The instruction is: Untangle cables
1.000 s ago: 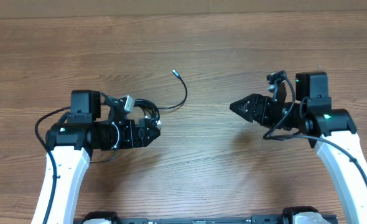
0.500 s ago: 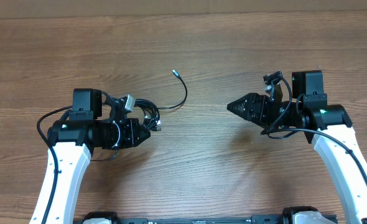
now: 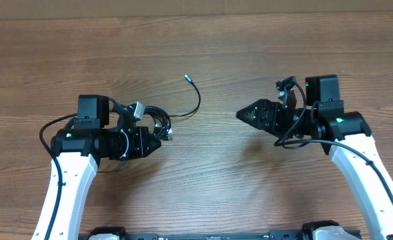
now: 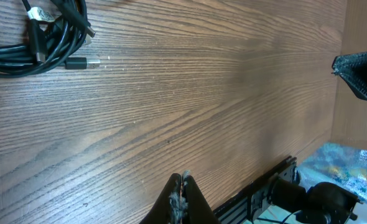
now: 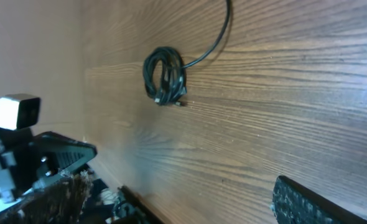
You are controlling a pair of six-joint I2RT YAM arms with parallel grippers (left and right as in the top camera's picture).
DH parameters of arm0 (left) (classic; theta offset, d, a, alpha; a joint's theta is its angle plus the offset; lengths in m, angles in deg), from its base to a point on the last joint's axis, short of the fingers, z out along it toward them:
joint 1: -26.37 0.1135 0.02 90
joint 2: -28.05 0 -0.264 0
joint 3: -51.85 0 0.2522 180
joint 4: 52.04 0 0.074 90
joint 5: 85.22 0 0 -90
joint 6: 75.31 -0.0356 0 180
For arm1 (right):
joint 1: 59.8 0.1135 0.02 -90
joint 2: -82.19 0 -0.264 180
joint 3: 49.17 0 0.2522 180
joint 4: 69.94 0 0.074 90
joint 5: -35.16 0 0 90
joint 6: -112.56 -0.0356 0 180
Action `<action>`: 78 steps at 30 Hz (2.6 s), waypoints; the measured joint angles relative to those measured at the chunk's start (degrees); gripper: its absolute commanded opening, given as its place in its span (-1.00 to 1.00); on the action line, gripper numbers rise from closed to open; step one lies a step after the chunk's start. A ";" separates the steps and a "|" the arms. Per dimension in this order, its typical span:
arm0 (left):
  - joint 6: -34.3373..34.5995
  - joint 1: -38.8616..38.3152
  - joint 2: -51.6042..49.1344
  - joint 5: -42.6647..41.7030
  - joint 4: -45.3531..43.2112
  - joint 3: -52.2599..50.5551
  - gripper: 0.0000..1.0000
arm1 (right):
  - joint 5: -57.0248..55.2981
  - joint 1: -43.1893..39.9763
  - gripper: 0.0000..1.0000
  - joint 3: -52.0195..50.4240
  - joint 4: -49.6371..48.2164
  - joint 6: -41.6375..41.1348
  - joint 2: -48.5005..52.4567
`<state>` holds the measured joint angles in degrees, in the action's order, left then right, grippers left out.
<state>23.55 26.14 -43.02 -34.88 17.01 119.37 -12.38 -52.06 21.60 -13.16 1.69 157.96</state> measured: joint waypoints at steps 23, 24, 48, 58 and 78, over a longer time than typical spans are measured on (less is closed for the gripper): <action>0.00 0.00 0.00 0.98 0.02 0.00 -0.91 | -20.90 18.25 1.00 -1.31 -11.30 -16.59 8.76; 0.00 0.00 0.00 1.22 0.00 0.00 -0.91 | -21.20 18.43 1.00 -1.31 -11.67 -16.87 9.88; 0.22 0.00 -1.79 2.40 -8.44 -0.81 -0.88 | -26.53 18.60 1.00 -1.31 -15.15 -17.99 18.16; 0.22 -1.33 -7.50 2.40 -8.55 -0.85 -0.91 | -27.04 18.60 1.00 -1.31 -15.17 -17.99 18.16; 1.79 -11.82 -18.16 2.64 -14.80 -0.92 -0.78 | -27.28 18.60 1.00 -1.31 -15.21 -17.99 18.16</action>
<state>25.34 14.32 -61.18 -32.23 2.21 118.45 -39.66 -33.46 20.29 -28.37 -16.29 176.12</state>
